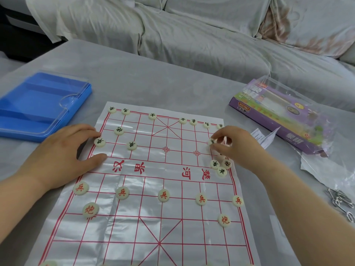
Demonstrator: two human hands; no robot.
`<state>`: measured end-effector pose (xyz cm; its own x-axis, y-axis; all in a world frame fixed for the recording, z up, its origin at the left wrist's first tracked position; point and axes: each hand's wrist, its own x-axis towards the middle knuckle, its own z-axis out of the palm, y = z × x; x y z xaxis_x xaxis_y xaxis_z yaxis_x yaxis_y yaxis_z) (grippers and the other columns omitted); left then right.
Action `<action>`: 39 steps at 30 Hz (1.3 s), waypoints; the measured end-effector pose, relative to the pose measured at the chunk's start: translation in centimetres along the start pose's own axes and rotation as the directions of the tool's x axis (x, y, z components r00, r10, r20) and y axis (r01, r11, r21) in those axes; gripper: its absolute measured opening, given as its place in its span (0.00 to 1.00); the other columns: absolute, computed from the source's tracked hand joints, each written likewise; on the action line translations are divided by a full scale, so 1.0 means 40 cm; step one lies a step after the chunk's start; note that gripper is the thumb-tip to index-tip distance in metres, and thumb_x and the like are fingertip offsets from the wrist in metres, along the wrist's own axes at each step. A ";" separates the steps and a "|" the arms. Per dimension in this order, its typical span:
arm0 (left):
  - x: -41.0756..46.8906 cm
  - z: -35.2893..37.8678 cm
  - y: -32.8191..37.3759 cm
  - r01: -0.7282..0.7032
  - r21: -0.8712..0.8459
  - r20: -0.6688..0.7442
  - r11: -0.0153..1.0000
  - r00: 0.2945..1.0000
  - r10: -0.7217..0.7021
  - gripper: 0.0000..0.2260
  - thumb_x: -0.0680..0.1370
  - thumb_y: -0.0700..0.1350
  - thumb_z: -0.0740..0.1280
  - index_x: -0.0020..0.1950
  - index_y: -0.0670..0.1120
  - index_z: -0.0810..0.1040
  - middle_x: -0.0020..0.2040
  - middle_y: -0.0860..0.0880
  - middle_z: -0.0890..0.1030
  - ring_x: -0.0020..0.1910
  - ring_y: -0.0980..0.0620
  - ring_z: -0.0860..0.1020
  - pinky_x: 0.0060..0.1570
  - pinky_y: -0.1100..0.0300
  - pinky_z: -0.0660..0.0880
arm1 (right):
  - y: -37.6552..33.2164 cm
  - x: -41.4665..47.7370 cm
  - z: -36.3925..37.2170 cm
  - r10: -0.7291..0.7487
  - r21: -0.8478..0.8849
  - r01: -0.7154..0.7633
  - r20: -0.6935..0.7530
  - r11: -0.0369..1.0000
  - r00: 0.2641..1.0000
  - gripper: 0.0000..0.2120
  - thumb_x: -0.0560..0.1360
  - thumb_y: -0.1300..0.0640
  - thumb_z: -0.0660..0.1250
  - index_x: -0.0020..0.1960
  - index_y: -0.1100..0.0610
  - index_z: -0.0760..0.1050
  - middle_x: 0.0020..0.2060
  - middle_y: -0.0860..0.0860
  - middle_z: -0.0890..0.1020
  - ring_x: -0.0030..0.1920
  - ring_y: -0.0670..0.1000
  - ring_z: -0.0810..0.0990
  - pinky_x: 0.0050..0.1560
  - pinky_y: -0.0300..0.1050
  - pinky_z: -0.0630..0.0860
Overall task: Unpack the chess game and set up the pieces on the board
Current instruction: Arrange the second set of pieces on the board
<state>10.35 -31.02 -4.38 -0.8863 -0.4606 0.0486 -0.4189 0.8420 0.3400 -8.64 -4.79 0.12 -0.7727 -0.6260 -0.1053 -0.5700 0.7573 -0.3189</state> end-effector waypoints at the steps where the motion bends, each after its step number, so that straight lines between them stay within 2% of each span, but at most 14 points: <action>1: 0.000 0.000 0.000 0.000 0.004 0.003 1.000 1.000 0.000 0.27 0.68 0.54 0.70 0.65 0.48 0.71 0.65 0.50 0.71 0.63 0.48 0.68 0.62 0.50 0.66 | -0.009 0.001 -0.002 -0.015 0.020 0.016 -0.047 1.000 0.999 0.12 0.74 0.52 0.65 0.55 0.53 0.75 0.41 0.43 0.72 0.42 0.43 0.67 0.40 0.35 0.65; 3: 0.001 -0.001 0.001 0.007 0.008 0.017 1.000 1.000 -0.007 0.28 0.68 0.55 0.69 0.66 0.49 0.70 0.66 0.50 0.70 0.64 0.48 0.67 0.63 0.50 0.65 | -0.037 0.007 0.002 -0.049 0.017 0.050 -0.064 0.999 0.997 0.12 0.74 0.50 0.65 0.55 0.53 0.75 0.41 0.43 0.72 0.43 0.44 0.68 0.41 0.35 0.65; 8: 0.000 -0.003 0.004 0.016 0.006 0.027 1.000 1.000 -0.016 0.29 0.69 0.56 0.68 0.67 0.50 0.68 0.67 0.51 0.69 0.65 0.49 0.67 0.64 0.51 0.65 | -0.121 0.039 0.050 -0.211 -0.101 0.212 0.020 0.972 0.977 0.15 0.75 0.48 0.63 0.58 0.53 0.74 0.52 0.48 0.77 0.50 0.45 0.67 0.50 0.36 0.63; 12: -0.002 -0.005 0.003 0.001 0.008 0.024 1.000 1.000 -0.001 0.29 0.69 0.57 0.68 0.67 0.50 0.68 0.68 0.51 0.68 0.65 0.50 0.67 0.64 0.52 0.65 | -0.150 0.070 0.077 -0.190 -0.140 0.195 0.049 0.971 0.981 0.16 0.74 0.47 0.65 0.58 0.53 0.74 0.54 0.50 0.77 0.55 0.49 0.70 0.54 0.40 0.67; 16: -0.005 -0.007 0.001 -0.008 0.001 0.014 1.000 1.000 0.008 0.28 0.69 0.57 0.68 0.67 0.51 0.68 0.67 0.52 0.69 0.65 0.51 0.67 0.64 0.54 0.64 | -0.143 0.071 0.071 -0.171 -0.046 0.176 0.098 0.983 0.980 0.19 0.72 0.48 0.67 0.61 0.52 0.72 0.55 0.49 0.75 0.50 0.46 0.67 0.53 0.38 0.65; 21: -0.006 -0.011 0.003 -0.008 -0.005 0.026 1.000 1.000 0.008 0.29 0.69 0.58 0.67 0.68 0.52 0.67 0.68 0.54 0.67 0.66 0.53 0.65 0.66 0.56 0.62 | -0.134 0.066 0.069 -0.181 -0.007 0.183 0.136 0.983 0.974 0.17 0.73 0.51 0.67 0.61 0.52 0.73 0.56 0.49 0.73 0.49 0.45 0.68 0.54 0.38 0.68; 30: -0.009 -0.009 -0.008 -0.035 -0.014 0.023 0.999 0.999 0.036 0.28 0.69 0.61 0.66 0.67 0.53 0.68 0.67 0.56 0.67 0.65 0.55 0.66 0.65 0.59 0.63 | -0.150 0.089 0.068 -0.212 -0.059 0.219 0.111 0.974 0.971 0.12 0.73 0.52 0.66 0.56 0.53 0.76 0.46 0.46 0.72 0.47 0.44 0.68 0.49 0.37 0.67; 32: -0.009 -0.011 -0.010 -0.035 -0.024 0.025 0.999 0.999 0.036 0.32 0.67 0.67 0.63 0.67 0.53 0.68 0.67 0.56 0.67 0.65 0.55 0.66 0.64 0.59 0.63 | -0.158 0.100 0.066 -0.212 -0.098 0.223 0.117 0.970 0.970 0.13 0.73 0.52 0.66 0.56 0.53 0.76 0.48 0.47 0.75 0.47 0.44 0.68 0.51 0.38 0.68; 33: -0.009 -0.013 -0.011 -0.037 -0.023 0.021 0.999 0.999 0.037 0.35 0.64 0.71 0.58 0.66 0.54 0.68 0.66 0.56 0.68 0.64 0.55 0.67 0.64 0.60 0.63 | -0.163 0.105 0.067 -0.209 -0.104 0.221 0.116 0.970 0.971 0.13 0.73 0.52 0.66 0.56 0.53 0.76 0.50 0.48 0.76 0.48 0.44 0.68 0.52 0.38 0.69; 35: -0.008 -0.015 -0.011 -0.047 -0.018 0.017 0.999 0.999 0.047 0.39 0.61 0.72 0.52 0.66 0.54 0.69 0.66 0.57 0.68 0.63 0.55 0.67 0.63 0.60 0.64 | -0.170 0.112 0.072 -0.204 -0.086 0.213 0.101 0.973 0.974 0.12 0.73 0.52 0.66 0.56 0.53 0.76 0.52 0.48 0.77 0.48 0.44 0.68 0.52 0.39 0.69; 37: -0.009 -0.015 -0.012 -0.044 -0.015 0.023 0.999 0.999 0.044 0.36 0.64 0.71 0.57 0.67 0.54 0.67 0.67 0.57 0.67 0.64 0.56 0.67 0.63 0.60 0.64 | -0.175 0.118 0.080 -0.207 -0.066 0.212 0.075 0.975 0.975 0.12 0.74 0.52 0.66 0.56 0.53 0.76 0.52 0.48 0.77 0.47 0.44 0.68 0.50 0.37 0.68; 39: -0.009 -0.016 -0.013 -0.049 -0.019 0.016 0.999 0.999 0.050 0.39 0.61 0.73 0.53 0.67 0.55 0.67 0.67 0.58 0.67 0.64 0.56 0.66 0.63 0.60 0.64 | -0.180 0.125 0.089 -0.201 -0.054 0.204 0.058 0.978 0.978 0.12 0.74 0.53 0.65 0.57 0.53 0.75 0.52 0.48 0.77 0.47 0.44 0.68 0.49 0.36 0.66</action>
<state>11.02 -31.48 -3.99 -0.9089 -0.4138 0.0507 -0.3709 0.8582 0.3548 -7.40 -14.03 -1.46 -0.6250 -0.7750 -0.0932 -0.7297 0.6225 -0.2828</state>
